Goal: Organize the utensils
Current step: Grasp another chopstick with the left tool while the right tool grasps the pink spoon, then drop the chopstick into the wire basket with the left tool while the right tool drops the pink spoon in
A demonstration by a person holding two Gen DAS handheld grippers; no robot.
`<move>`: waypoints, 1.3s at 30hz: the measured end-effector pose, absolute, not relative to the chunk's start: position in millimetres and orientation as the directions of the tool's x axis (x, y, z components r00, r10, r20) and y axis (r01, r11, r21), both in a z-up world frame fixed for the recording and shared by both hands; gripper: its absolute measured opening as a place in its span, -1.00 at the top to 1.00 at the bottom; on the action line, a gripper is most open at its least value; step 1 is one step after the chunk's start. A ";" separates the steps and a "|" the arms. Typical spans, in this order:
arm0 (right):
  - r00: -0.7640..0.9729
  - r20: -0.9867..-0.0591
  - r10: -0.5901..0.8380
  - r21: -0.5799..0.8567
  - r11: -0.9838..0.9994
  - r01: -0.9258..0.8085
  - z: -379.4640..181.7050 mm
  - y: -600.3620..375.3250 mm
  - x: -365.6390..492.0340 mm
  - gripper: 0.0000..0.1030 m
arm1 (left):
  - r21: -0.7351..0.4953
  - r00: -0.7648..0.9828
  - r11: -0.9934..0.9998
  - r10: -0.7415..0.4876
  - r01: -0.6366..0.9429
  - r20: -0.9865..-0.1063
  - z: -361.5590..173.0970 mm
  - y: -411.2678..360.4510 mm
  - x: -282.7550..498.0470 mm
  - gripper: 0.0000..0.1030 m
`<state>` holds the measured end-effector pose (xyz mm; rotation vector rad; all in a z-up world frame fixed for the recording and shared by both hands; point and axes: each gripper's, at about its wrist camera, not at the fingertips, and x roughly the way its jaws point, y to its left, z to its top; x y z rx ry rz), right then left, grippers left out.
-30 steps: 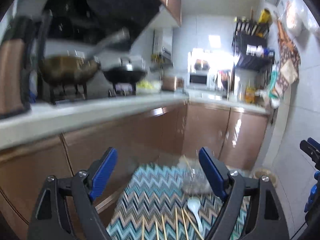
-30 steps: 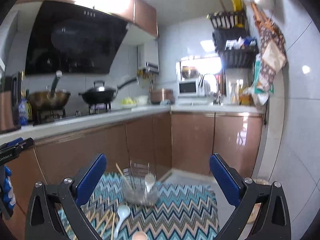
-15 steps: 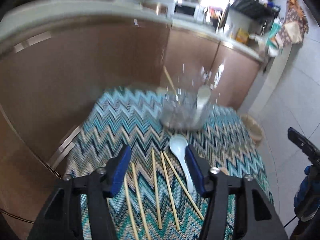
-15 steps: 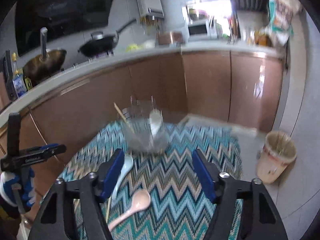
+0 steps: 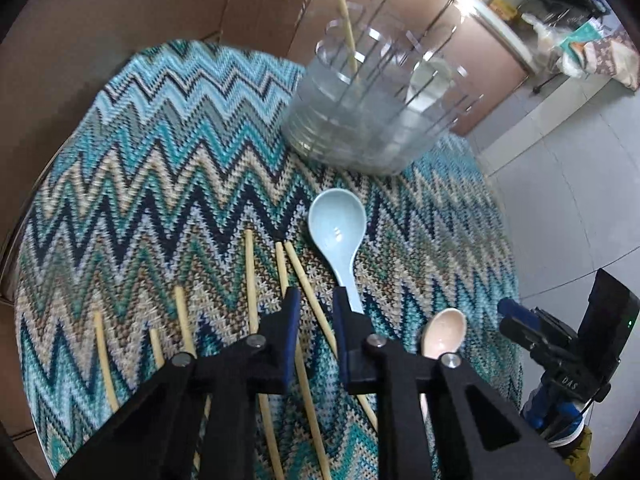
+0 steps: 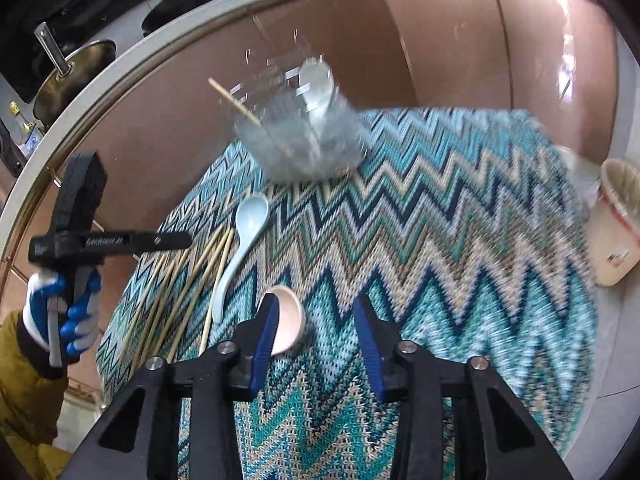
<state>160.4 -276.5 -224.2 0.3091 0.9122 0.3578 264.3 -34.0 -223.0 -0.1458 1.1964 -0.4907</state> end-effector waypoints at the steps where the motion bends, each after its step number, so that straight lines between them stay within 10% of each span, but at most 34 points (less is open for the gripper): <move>1: 0.546 -0.711 0.442 0.420 0.891 -0.174 -228.8 -276.1 162.0 0.33 | -0.348 0.268 0.892 -0.424 0.288 -0.865 -225.9 -36.9 267.8 0.75; 25: 0.405 -0.737 0.541 0.485 0.841 -0.241 -269.1 -268.0 203.2 0.34 | -0.241 0.178 0.934 -0.293 0.263 -0.939 -269.8 -85.6 320.4 0.87; 29: 0.384 -0.731 0.563 0.495 0.826 -0.269 -272.2 -265.2 210.0 0.85 | -0.243 0.185 0.937 -0.293 0.252 -0.938 -275.3 -92.1 322.5 0.90; 39: 0.479 -0.732 0.485 0.376 0.873 -0.309 -241.8 -253.2 185.7 0.87 | -0.295 0.339 0.920 -0.372 0.259 -0.864 -240.7 -85.8 279.6 0.91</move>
